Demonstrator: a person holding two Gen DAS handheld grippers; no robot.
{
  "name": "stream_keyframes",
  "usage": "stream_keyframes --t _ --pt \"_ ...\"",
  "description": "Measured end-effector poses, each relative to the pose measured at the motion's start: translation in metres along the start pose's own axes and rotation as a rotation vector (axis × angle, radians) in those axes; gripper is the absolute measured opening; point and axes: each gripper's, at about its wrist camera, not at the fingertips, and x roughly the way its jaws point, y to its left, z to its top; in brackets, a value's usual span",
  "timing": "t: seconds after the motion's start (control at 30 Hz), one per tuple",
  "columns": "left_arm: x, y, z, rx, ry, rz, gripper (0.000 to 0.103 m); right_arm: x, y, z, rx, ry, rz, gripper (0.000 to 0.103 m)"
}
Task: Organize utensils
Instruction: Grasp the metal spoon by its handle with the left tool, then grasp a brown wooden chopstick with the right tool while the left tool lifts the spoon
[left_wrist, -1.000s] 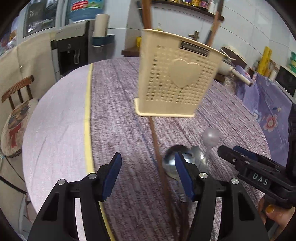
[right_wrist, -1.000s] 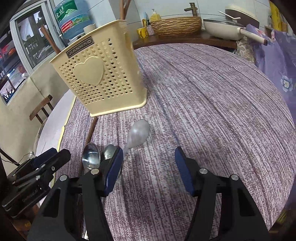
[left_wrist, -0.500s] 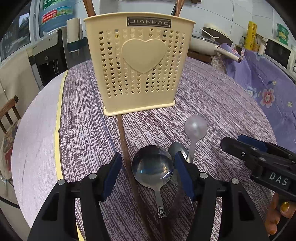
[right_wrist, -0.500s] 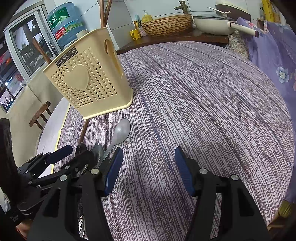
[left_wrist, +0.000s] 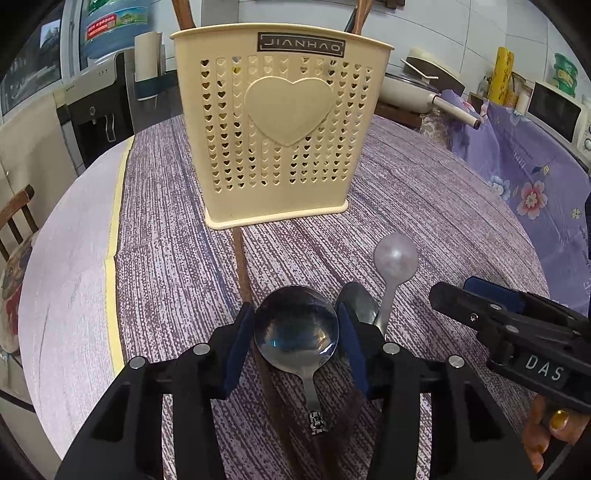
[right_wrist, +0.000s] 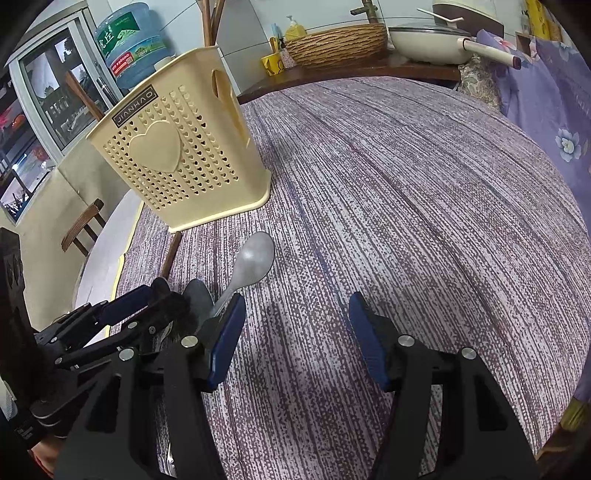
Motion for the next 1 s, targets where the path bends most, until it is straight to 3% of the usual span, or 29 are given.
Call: stream_keyframes --t 0.2,0.5,0.73,0.9,1.0 --pt "-0.013 0.013 -0.001 -0.046 -0.025 -0.008 0.047 -0.001 0.005 0.000 -0.009 -0.002 0.003 0.059" --pt "-0.024 0.058 -0.005 -0.151 -0.038 0.080 0.047 0.004 0.021 -0.004 -0.026 0.038 0.015 0.059" --pt "-0.023 0.076 -0.010 -0.195 -0.026 0.103 0.047 0.007 0.032 -0.009 -0.012 0.089 0.089 0.059" --pt "-0.028 0.080 -0.011 -0.201 -0.034 0.100 0.047 -0.001 0.046 -0.002 -0.081 0.016 0.018 0.058" --pt "-0.027 0.084 -0.011 -0.209 -0.032 0.111 0.047 0.001 0.065 0.005 -0.119 0.041 0.100 0.058"
